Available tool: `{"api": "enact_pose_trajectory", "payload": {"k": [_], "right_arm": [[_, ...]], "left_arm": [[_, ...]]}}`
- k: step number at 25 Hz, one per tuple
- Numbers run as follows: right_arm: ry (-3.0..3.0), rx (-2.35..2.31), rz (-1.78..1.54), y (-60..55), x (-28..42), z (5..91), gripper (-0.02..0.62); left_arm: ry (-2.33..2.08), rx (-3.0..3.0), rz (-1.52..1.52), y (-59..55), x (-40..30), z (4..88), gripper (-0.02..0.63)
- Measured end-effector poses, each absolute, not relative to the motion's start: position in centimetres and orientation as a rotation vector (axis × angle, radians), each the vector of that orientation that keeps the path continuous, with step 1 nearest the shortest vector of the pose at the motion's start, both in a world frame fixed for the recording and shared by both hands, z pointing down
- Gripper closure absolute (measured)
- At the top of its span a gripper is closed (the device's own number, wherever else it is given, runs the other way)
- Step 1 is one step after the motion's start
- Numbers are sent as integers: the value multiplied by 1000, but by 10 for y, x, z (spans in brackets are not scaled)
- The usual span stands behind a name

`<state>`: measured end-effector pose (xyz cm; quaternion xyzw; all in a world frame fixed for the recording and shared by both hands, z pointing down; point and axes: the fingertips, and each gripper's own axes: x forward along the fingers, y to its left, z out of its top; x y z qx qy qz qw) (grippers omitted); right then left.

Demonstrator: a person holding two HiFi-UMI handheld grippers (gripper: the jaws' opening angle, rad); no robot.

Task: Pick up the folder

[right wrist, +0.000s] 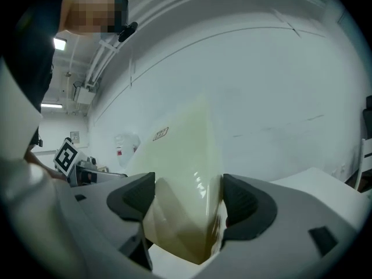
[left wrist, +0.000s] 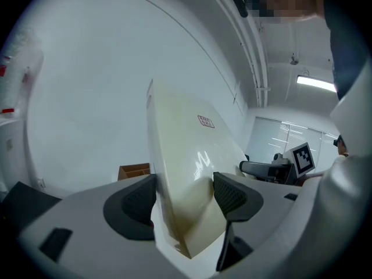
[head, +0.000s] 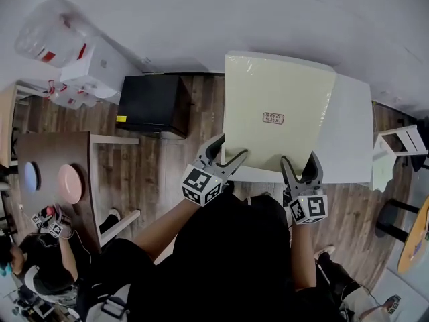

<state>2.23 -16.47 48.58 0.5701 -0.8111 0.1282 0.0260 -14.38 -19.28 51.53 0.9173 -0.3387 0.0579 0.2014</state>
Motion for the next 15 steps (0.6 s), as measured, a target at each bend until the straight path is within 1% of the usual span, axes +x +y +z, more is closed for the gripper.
{"api": "enact_pose_trajectory", "payload": {"k": [11,15], "right_arm": [[-2608,1728,207,-131,76,452,241],[-2632,1737,197,-110,103,447,241]], "left_arm": [[-1141,2663,179,-155,-89,473,301],[-1212,2679,165,-132,-62,464,301]]}}
